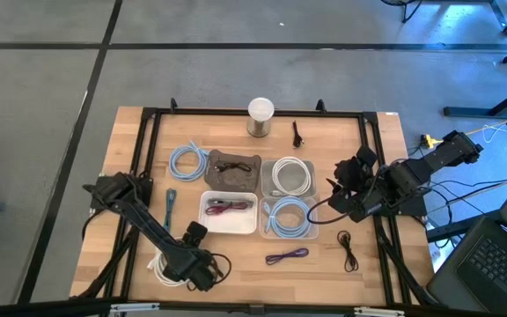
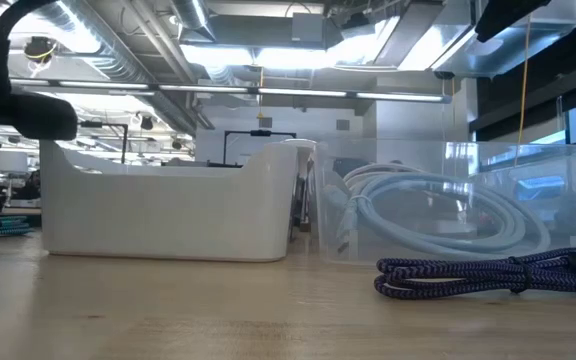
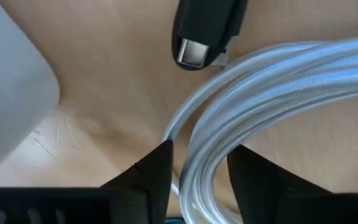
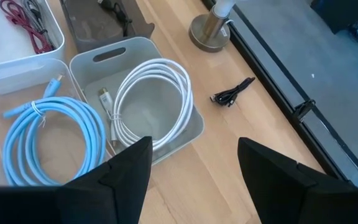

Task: Pick & Place USB Port
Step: Put the white usb cable into the gray bin

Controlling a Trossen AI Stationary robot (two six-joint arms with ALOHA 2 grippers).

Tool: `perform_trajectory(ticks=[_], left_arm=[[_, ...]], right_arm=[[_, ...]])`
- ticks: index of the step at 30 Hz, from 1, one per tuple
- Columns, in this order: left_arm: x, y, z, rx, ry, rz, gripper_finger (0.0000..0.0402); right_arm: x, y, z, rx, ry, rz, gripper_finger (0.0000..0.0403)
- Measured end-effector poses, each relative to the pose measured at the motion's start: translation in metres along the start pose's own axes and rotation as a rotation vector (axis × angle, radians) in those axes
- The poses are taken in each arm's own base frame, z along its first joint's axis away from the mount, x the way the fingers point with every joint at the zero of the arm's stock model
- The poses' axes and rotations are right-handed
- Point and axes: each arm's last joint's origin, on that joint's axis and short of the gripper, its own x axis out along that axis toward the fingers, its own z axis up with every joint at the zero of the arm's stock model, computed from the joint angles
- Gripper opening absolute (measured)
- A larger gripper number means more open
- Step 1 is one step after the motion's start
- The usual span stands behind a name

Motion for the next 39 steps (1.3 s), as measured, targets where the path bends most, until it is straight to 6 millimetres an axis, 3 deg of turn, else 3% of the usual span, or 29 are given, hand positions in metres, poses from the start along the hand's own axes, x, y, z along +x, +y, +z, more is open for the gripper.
perform_trajectory(ticks=[2, 6, 7, 15, 20, 24, 29, 34, 39], left_arm=[[0.002, -0.001, 0.001, 0.004, 0.009, -0.005, 0.0122], [-0.003, 0.0, -0.003, -0.049, 0.01, -0.04, 0.0036], [-0.006, 0.001, -0.004, -0.086, 0.001, -0.053, 0.003], [-0.053, 0.009, -0.042, -0.352, -0.046, -0.098, 0.003], [-0.091, 0.015, -0.067, -0.538, -0.277, -0.084, 0.003], [-0.115, 0.024, -0.079, -0.622, -0.616, 0.087, 0.003], [-0.136, 0.043, -0.079, -0.577, -0.92, 0.481, 0.003], [-0.137, 0.085, -0.076, -0.608, -0.873, 0.902, 0.003], [-0.132, 0.133, -0.079, -0.698, -0.724, 1.039, 0.003]], right_arm=[[0.0, 0.0, 0.0, -0.001, 0.0, 0.0, 0.0241], [0.0, 0.0, 0.0, -0.008, 0.0, 0.0, 0.0241], [0.0, 0.0, 0.0, -0.012, 0.0, 0.0, 0.0241], [0.0, 0.0, 0.0, -0.024, 0.0, 0.0, 0.0241], [0.0, 0.0, 0.0, -0.024, 0.001, 0.001, 0.0241], [0.0, 0.0, 0.0, -0.021, -0.001, 0.003, 0.0241], [0.0, 0.002, 0.0, 0.009, 0.021, 0.033, 0.0241], [-0.007, 0.009, -0.006, -0.021, 0.047, 0.109, 0.0241], [-0.025, 0.021, -0.016, -0.071, -0.084, 0.158, 0.0241]])
